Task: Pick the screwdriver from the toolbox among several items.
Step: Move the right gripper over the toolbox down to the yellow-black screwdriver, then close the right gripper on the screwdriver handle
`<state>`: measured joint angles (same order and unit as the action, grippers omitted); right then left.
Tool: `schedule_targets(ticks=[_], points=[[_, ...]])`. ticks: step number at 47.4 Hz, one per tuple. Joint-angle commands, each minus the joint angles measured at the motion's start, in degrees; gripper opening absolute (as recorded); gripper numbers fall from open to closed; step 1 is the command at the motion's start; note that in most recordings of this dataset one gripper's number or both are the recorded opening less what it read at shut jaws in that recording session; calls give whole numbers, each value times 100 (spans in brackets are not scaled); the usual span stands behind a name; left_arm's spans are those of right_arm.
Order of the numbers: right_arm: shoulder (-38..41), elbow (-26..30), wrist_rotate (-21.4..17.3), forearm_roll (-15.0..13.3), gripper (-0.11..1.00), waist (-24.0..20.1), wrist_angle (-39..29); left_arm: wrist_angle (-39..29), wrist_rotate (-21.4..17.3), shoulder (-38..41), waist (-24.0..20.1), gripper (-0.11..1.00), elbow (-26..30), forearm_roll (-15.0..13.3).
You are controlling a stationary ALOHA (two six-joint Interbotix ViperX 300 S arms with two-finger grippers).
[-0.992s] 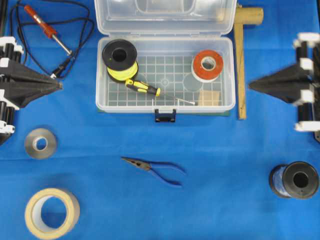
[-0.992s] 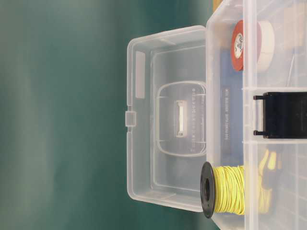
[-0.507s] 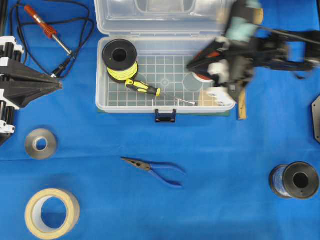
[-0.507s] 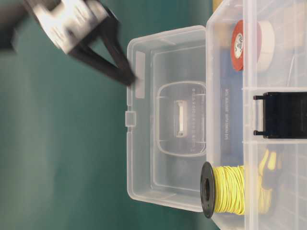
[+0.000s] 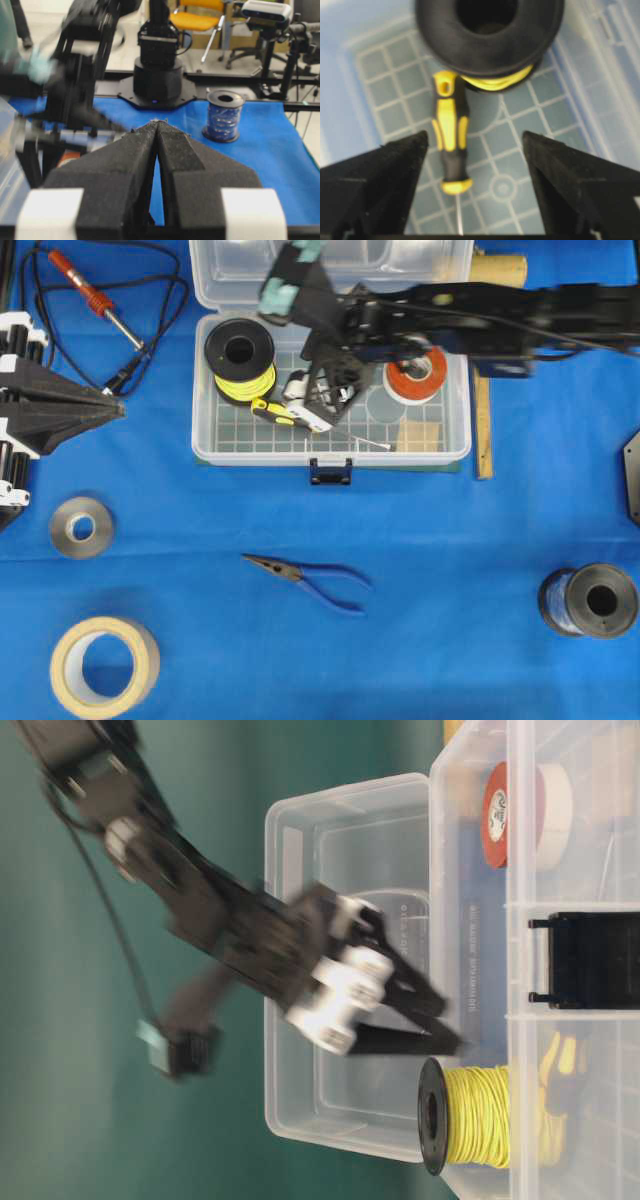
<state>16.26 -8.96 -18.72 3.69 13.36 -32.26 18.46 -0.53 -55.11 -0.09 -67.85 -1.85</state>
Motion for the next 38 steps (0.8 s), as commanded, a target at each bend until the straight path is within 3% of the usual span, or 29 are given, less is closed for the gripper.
schedule_targets(ticks=[1,24,38], points=[[220,352,-62,-18,75,18,-158,53,9,53,0,0,97,0],[1028,729,-237,79,73,-105,-475,9,9,-79,-9,0,97,-9],[1028,738,-325,88,38,-141,-492,-114,9,-193,-79,0,88,-9]])
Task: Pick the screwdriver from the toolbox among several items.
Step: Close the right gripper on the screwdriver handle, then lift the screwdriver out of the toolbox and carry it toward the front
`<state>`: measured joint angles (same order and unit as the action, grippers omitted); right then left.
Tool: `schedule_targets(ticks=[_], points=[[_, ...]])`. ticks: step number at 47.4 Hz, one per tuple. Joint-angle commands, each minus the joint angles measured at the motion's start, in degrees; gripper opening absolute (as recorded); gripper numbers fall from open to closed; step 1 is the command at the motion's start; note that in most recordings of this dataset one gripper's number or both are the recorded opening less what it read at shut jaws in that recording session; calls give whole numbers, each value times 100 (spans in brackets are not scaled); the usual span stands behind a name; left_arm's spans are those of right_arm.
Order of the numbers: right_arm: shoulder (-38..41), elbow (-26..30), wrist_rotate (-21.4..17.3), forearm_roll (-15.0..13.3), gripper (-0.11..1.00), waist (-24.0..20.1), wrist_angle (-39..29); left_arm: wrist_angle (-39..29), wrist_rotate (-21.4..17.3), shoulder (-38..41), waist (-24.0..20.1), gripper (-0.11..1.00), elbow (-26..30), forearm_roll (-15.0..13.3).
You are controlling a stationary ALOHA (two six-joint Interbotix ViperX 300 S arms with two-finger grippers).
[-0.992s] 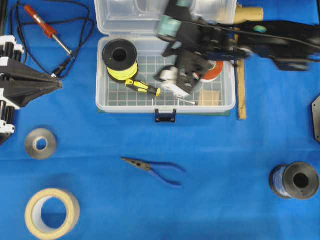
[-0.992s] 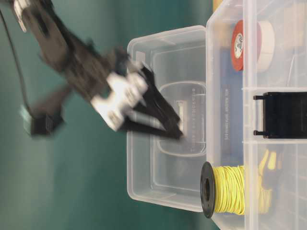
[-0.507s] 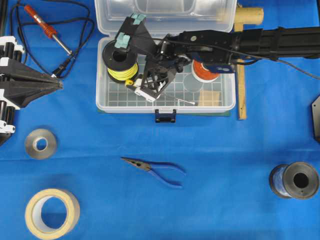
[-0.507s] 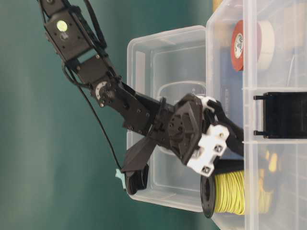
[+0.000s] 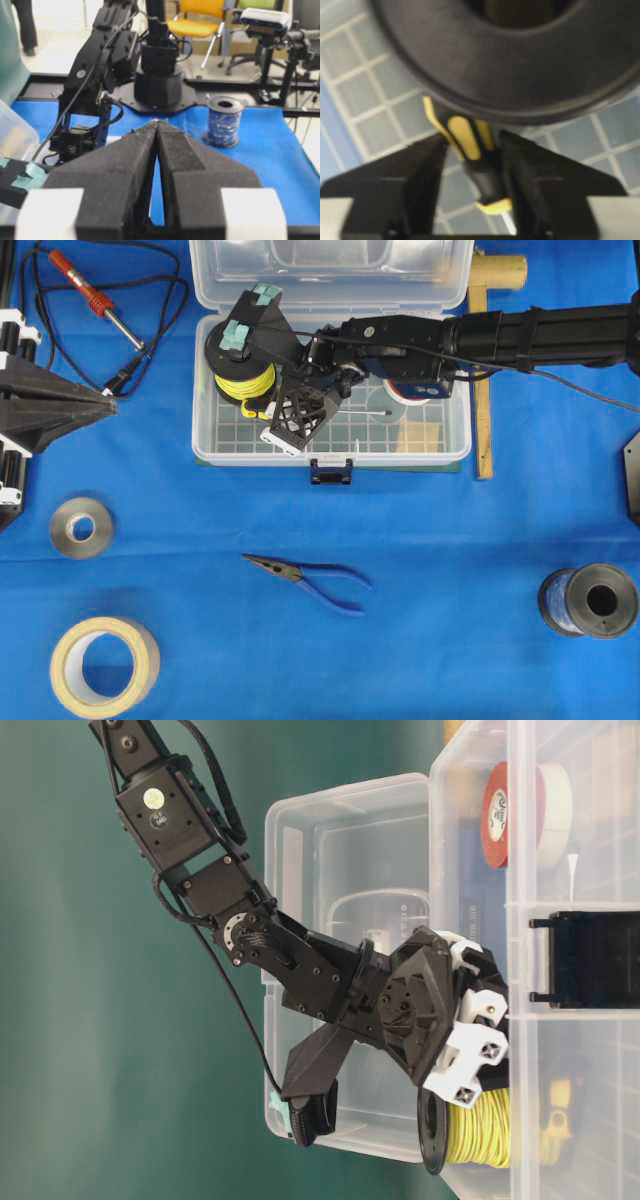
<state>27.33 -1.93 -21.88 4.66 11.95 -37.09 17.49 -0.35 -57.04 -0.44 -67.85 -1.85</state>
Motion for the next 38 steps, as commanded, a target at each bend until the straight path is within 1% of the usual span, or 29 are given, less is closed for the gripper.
schedule_targets(ticks=[1,7,12,14,16,29,35,38], points=[[-79,35,-9,-9,37,0,0,-44,-9,-18,-62,0,88,-9],[-167,26,9,-9,35,0,-35,-123,0,-44,-105,0,88,0],[-457,0,9,-26,35,0,-105,-123,0,-70,-105,0,88,-9],[-598,-9,0,-35,33,0,-141,-123,0,-88,-105,0,97,-9],[-756,-9,0,-35,29,0,-193,-123,0,-97,-105,0,97,-9],[-2074,-9,-123,-44,27,-123,-879,-132,0,-132,-105,0,97,-9],[-2479,-9,-352,-62,27,-448,-976,-132,0,-141,-105,0,97,-9],[-2505,-9,-492,-167,27,-721,-958,-132,0,-149,-105,0,97,-9]])
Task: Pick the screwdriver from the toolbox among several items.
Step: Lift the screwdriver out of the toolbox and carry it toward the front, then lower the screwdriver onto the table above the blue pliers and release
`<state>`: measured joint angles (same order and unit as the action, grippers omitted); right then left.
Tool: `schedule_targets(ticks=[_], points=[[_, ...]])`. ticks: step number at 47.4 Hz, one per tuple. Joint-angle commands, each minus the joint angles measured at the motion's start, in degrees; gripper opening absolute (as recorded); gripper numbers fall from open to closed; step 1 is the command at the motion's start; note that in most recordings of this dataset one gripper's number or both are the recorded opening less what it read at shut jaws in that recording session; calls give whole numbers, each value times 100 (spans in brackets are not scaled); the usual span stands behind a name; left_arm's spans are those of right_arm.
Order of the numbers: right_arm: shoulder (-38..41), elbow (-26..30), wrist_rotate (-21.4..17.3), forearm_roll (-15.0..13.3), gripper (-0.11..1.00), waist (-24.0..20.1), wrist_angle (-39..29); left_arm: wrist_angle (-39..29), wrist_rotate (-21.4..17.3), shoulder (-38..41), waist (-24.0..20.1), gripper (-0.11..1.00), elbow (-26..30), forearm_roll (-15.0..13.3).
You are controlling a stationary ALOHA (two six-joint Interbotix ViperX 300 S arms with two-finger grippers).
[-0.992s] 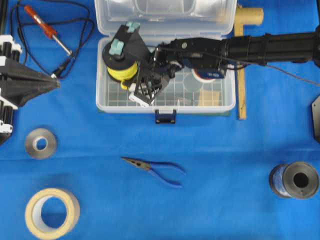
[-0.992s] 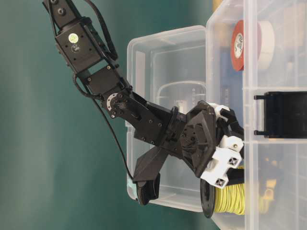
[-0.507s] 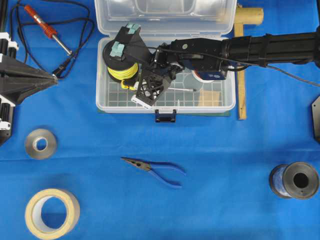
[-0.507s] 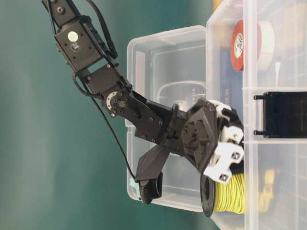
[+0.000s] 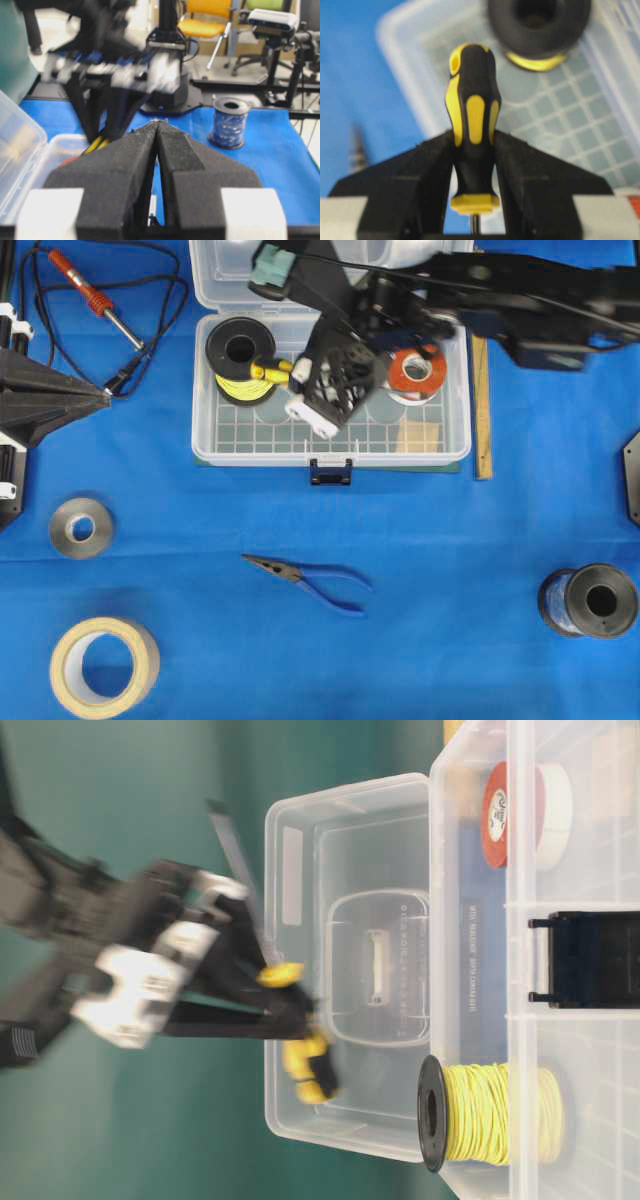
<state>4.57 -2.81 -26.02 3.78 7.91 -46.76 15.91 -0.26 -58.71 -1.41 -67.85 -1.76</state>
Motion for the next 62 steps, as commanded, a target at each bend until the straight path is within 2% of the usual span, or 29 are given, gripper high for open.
schedule_targets(ticks=[1,4,15,25,38,44,53,54,62], points=[[-220,79,-123,-132,27,-413,26,26,-9,18,-9,0,97,-9],[-158,79,-290,-281,27,-668,105,44,-9,18,-9,0,97,-9],[439,44,-1433,-1063,27,-1433,554,62,-9,-53,-35,0,105,-18],[1072,-88,-2145,-1503,27,-1600,686,26,-9,-105,-35,0,114,-9],[1688,-281,-2364,-1485,27,-1591,1512,26,-18,-105,-53,0,114,-9],[1802,-396,-2522,-1485,27,-1564,1529,26,-18,-105,-88,0,114,-18],[1863,-483,-2549,-1477,28,-1556,1529,26,-18,-114,-123,0,114,-18],[1863,-483,-2549,-1477,30,-1564,1512,26,-18,-114,-123,0,114,-18],[1617,-483,-2443,-1600,78,-1556,1046,26,-9,-114,-132,0,114,-18]])
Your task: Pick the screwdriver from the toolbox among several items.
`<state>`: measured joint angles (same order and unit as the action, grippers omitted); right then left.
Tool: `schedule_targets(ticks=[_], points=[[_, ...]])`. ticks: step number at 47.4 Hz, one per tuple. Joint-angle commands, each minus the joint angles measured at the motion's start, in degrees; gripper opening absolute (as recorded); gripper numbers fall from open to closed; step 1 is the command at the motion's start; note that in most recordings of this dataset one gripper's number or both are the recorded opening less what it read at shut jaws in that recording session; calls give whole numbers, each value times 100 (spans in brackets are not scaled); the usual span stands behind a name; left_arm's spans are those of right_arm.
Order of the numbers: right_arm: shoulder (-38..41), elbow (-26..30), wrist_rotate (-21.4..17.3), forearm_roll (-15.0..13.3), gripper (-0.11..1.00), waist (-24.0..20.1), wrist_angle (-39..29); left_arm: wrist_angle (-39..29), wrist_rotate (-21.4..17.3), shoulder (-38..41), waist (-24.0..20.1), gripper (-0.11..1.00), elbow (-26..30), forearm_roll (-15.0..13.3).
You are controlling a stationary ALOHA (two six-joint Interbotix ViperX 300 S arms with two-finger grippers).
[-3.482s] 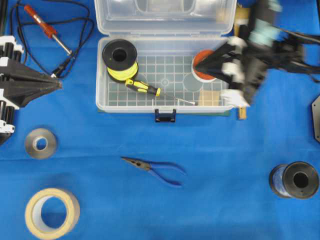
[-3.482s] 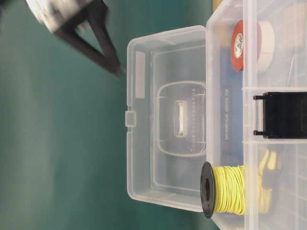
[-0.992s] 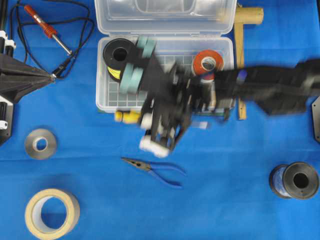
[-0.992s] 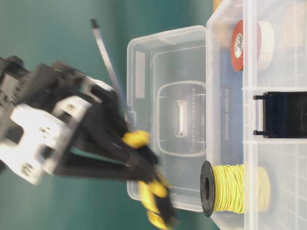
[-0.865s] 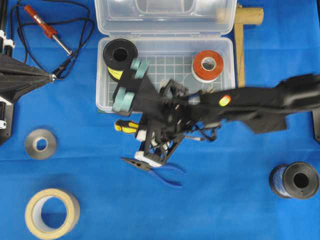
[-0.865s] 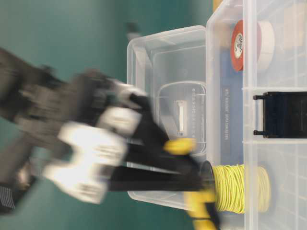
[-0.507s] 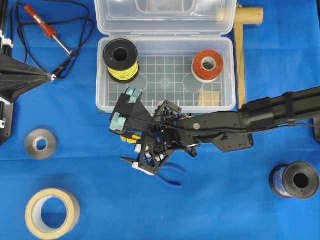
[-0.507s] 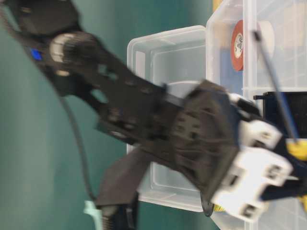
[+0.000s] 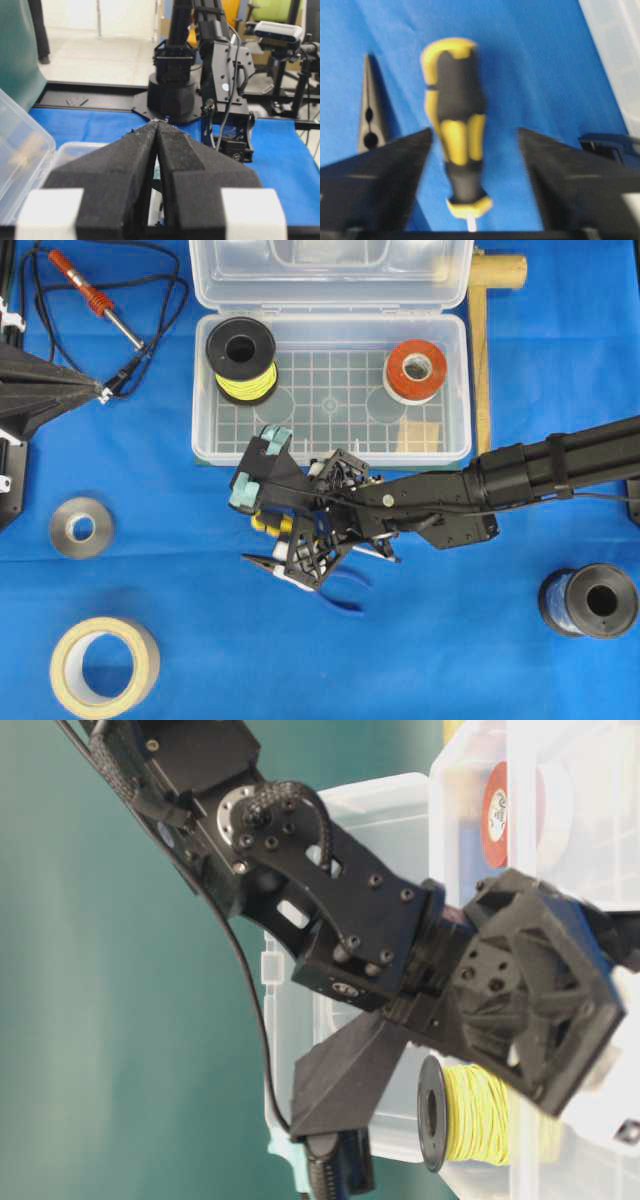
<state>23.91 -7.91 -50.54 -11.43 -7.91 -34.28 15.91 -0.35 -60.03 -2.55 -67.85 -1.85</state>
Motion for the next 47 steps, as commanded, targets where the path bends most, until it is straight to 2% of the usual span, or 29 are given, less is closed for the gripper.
schedule_targets(ticks=[1,7,14,20,26,31,38,47], points=[[-431,26,18,-149,80,26,-334,26,0,18,-18,0,123,-9],[-1090,26,26,-554,72,9,-835,26,9,18,-18,0,123,-9],[-1898,-79,26,-1125,73,-35,-1160,0,44,18,-18,0,114,-9],[-2566,-466,26,-1547,73,-35,-1204,-18,53,18,-18,0,114,-9],[-3401,-1257,-44,-1960,73,-35,-1090,-44,53,26,-18,0,105,0],[-4148,-2057,-105,-2188,73,-35,-650,-53,53,18,-18,0,97,-9],[-5309,-3085,-211,-2312,73,-35,158,-62,53,26,-18,0,88,-9],[-6548,-4298,-229,-2487,72,-26,870,-70,44,35,-18,0,79,-9]])
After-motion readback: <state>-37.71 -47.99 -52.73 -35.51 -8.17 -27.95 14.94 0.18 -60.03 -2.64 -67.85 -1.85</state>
